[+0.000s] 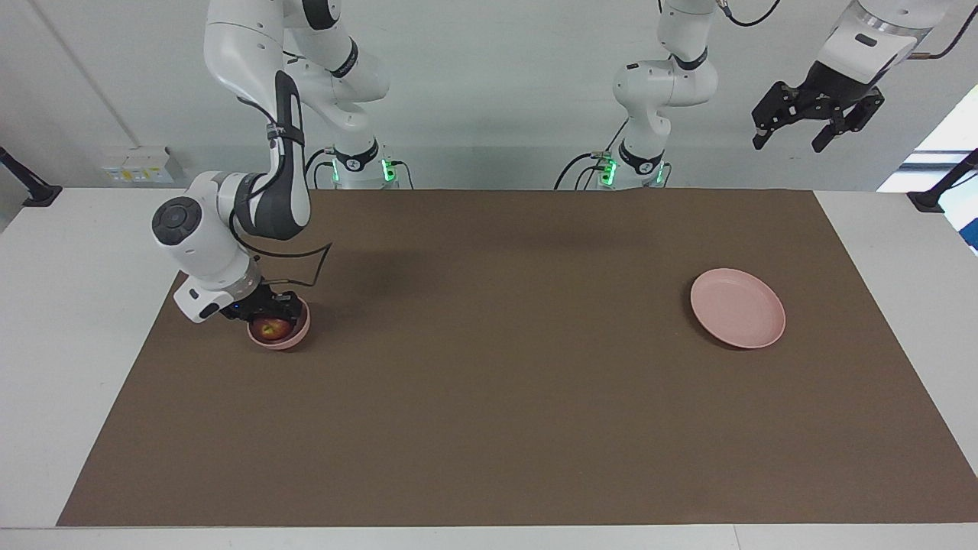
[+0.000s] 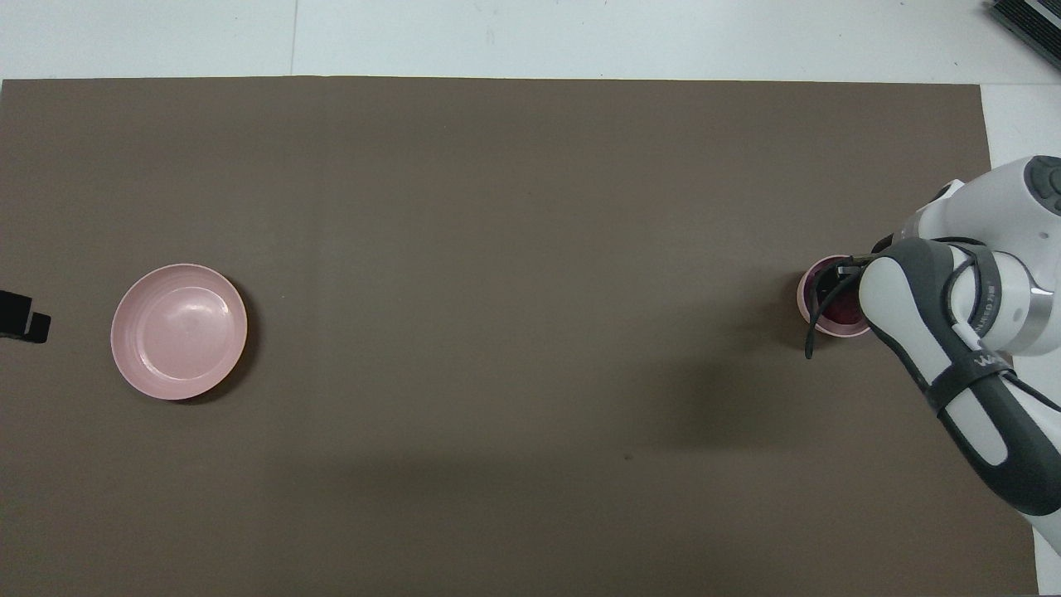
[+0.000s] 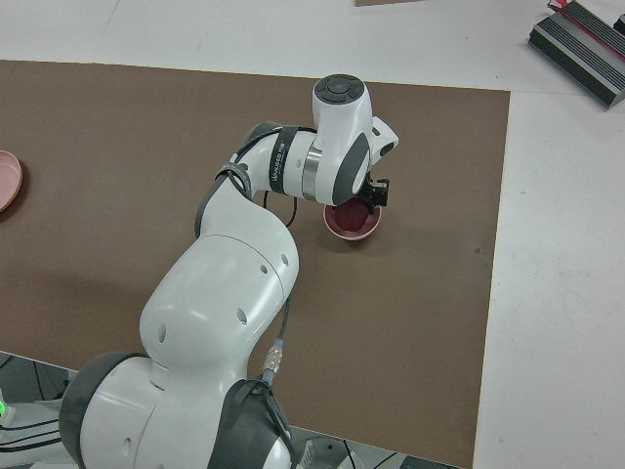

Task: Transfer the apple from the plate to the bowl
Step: 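Lower the apple into the pink bowl and open the right gripper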

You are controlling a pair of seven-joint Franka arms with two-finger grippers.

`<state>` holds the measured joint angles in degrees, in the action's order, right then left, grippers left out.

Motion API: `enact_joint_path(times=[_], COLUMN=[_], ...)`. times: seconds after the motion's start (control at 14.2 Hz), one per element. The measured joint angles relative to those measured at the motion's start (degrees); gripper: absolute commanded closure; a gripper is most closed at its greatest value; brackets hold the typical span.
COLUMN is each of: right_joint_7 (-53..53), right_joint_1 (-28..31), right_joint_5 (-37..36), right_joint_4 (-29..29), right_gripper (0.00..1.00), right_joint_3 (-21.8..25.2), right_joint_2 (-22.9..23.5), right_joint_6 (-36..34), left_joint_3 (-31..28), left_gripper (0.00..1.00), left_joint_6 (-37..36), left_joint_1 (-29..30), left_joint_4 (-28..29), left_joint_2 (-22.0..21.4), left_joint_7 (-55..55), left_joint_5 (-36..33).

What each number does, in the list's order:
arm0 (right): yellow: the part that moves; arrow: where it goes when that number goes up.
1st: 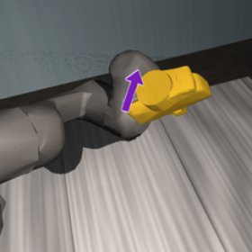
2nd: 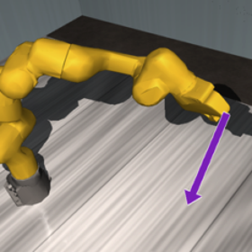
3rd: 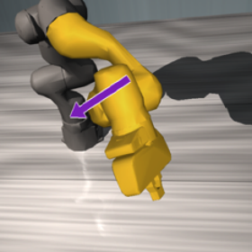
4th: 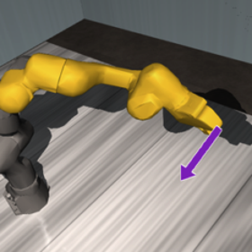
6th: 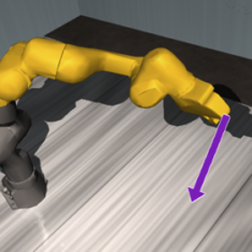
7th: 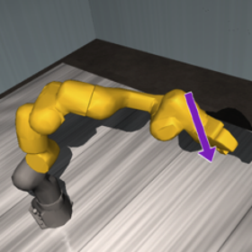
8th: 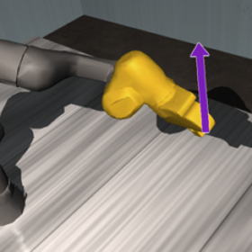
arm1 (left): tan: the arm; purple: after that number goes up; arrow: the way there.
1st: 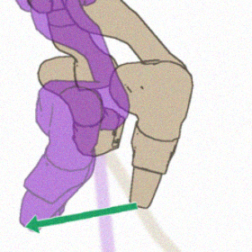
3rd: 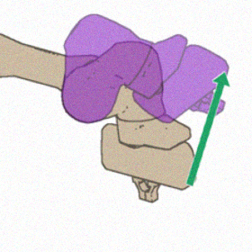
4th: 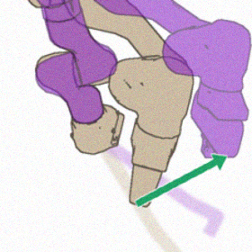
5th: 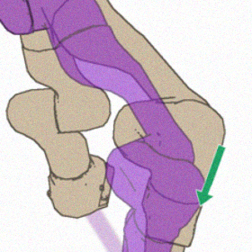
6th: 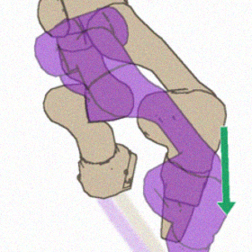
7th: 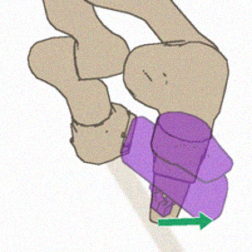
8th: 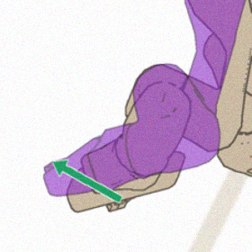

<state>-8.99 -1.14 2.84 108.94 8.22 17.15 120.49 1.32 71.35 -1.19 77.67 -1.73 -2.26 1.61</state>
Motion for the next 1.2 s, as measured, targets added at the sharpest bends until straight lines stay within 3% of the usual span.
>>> enact_joint_path(times=[0.07, 0.28, 0.56, 1.2], right_joint_7=[0.0, 0.0, 0.0, 0.0], right_joint_1=[0.0, 0.0, 0.0, 0.0], right_joint_5=[0.0, 0.0, 0.0, 0.0], right_joint_4=[0.0, 0.0, 0.0, 0.0], right_gripper=[0.63, 0.6, 0.33, 0.06], right_joint_3=[0.0, 0.0, 0.0, 0.0], right_joint_2=[0.1, 0.2, 0.5, 0.5], right_joint_6=[0.0, 0.0, 0.0, 0.0], left_joint_3=[0.0, 0.0, -0.2, -0.1], left_gripper=[0.0, 0.0, 0.0, 0.0], left_joint_6=[0.0, 0.0, 0.0, 0.4], left_joint_1=[0.0, 0.1, 0.9, 0.9], left_joint_4=[0.0, 0.0, 0.0, 0.0], left_joint_2=[0.0, 0.0, 0.0, 0.0], left_joint_7=[0.0, 0.0, 0.0, 0.0], left_joint_5=[0.0, 0.0, 0.1, 0.2])
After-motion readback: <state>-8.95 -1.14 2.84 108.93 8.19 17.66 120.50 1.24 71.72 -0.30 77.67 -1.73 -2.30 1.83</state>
